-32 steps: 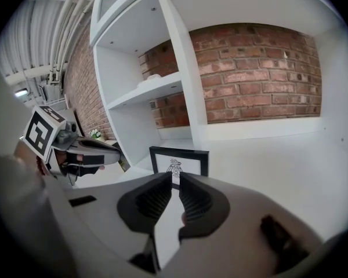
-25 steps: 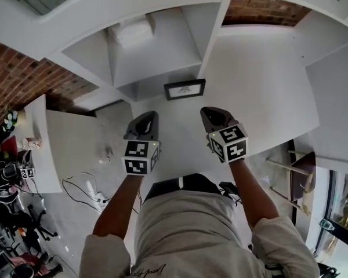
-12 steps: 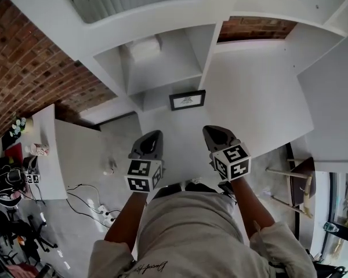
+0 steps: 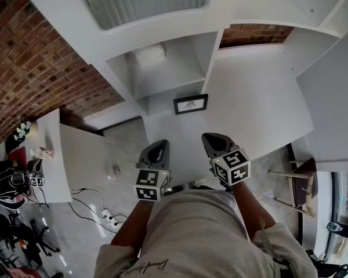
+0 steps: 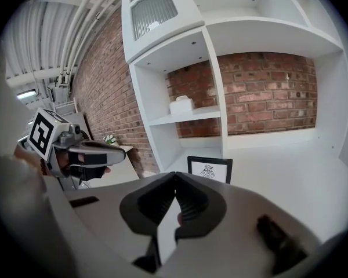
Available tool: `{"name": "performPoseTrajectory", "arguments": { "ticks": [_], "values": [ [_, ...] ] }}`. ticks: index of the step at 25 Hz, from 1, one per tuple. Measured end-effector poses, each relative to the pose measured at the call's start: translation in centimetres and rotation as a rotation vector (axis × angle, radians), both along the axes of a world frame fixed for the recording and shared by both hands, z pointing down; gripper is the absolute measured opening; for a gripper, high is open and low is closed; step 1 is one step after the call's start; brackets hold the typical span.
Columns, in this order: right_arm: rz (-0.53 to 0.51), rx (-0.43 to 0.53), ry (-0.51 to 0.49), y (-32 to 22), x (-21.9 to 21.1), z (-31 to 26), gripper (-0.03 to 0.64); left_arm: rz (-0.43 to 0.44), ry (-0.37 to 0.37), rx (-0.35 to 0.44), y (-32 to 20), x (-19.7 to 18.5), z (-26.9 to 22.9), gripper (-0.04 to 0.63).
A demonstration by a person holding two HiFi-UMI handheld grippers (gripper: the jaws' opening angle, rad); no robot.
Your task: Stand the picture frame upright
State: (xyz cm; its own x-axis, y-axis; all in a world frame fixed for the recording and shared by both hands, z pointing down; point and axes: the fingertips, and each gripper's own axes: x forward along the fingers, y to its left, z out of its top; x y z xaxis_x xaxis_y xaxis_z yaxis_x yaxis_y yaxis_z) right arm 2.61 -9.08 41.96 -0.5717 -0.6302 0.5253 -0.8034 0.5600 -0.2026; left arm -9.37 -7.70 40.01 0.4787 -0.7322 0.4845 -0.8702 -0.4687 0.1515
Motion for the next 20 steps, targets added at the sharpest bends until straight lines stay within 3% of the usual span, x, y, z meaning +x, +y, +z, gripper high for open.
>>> {"name": "performPoseTrajectory", "arguments": {
  "ticks": [20],
  "values": [
    [0.003, 0.018, -0.020, 1.1, 0.3, -1.4, 0.028, 0.011, -0.017, 0.033, 0.6, 0.6, -1.1, 0.015]
  ]
}}
